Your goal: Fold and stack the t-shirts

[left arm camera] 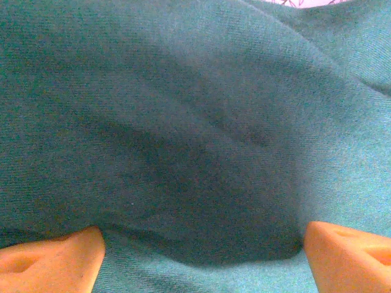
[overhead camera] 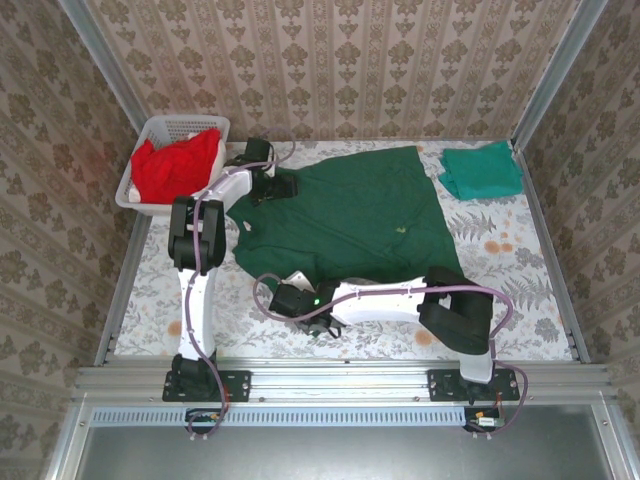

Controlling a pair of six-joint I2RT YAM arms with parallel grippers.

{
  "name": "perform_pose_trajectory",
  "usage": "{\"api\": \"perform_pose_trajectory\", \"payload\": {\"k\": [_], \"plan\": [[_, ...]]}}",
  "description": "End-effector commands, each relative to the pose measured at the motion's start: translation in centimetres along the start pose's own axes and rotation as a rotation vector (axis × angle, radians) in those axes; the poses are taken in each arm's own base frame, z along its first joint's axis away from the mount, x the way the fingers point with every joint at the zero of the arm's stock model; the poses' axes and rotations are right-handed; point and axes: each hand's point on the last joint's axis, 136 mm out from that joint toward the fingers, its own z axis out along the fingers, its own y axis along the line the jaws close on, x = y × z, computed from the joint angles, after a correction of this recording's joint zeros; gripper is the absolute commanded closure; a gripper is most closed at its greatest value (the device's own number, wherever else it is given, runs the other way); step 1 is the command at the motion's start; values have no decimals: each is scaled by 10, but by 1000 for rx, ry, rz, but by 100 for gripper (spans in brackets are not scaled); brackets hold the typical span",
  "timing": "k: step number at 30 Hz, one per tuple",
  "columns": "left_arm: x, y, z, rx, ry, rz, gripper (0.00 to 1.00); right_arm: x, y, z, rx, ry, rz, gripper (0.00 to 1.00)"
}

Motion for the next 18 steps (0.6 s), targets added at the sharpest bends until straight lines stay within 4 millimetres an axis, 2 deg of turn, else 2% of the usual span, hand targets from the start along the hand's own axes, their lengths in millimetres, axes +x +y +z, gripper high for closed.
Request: {"api": "perform_pose_trajectory", "payload": {"k": [1, 4, 6, 9, 12, 13, 14, 16, 17, 18], "plan": [[37, 8, 31, 12, 124, -36, 12, -9, 12, -25, -33, -37, -23, 95], [37, 9, 33, 13, 127, -39, 12, -23, 41, -62, -126, -113, -78, 100], [36, 8, 34, 19, 127, -46, 12, -26, 65, -79, -204, -141, -127, 100], [34, 6, 35, 29, 125, -51, 12, -15, 102, -84, -334, -128, -206, 100], [33, 6, 36, 35, 122, -53, 12, 4, 128, -73, -415, -81, -284, 99], [33, 5, 36, 39, 123, -52, 12, 6, 130, -69, -422, -73, -284, 95], [33, 6, 36, 41, 123, -55, 12, 6, 129, -64, -407, -72, -263, 82], [33, 8, 36, 42, 125, -60, 12, 7, 125, -61, -410, -68, -246, 71], [33, 9, 35, 41, 123, -63, 12, 4, 123, -63, -409, -82, -233, 56], [32, 10, 33, 40, 121, -63, 11, 0, 121, -69, -425, -106, -218, 49]]}}
